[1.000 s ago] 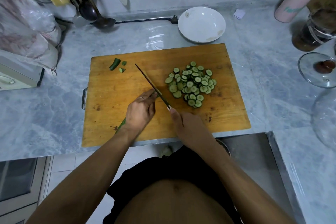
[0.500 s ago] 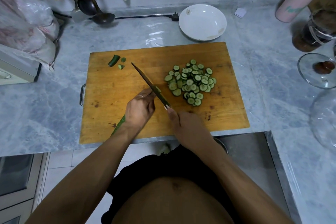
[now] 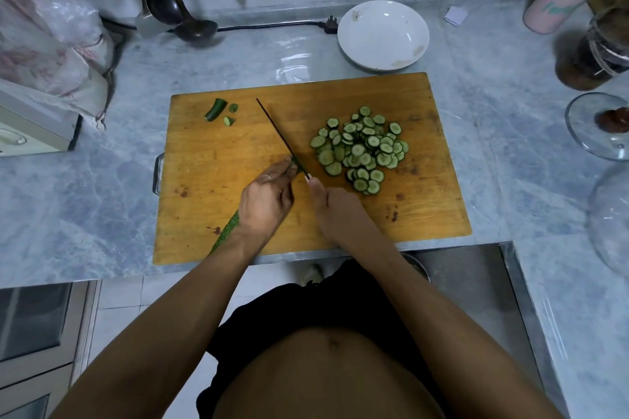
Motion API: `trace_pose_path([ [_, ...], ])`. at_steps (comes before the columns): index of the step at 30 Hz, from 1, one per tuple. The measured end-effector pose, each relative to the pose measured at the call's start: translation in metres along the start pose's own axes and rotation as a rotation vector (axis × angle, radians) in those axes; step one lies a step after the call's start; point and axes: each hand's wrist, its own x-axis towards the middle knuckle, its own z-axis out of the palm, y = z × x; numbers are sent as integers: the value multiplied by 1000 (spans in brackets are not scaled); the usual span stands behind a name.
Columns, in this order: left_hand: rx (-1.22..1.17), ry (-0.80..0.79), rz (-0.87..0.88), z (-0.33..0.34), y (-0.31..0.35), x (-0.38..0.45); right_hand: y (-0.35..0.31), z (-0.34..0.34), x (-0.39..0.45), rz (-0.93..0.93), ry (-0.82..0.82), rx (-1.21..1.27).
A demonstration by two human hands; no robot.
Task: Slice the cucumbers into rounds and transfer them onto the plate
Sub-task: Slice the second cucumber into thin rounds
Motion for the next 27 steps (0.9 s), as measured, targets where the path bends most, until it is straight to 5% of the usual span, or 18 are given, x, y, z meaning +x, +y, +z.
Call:
trace_pose_path([
  [11, -68, 6, -17, -4, -1, -2, 18, -15, -3, -8, 92, 20],
  [27, 10, -67, -14, -7, 1, 0, 4, -10, -37, -85, 13, -19],
])
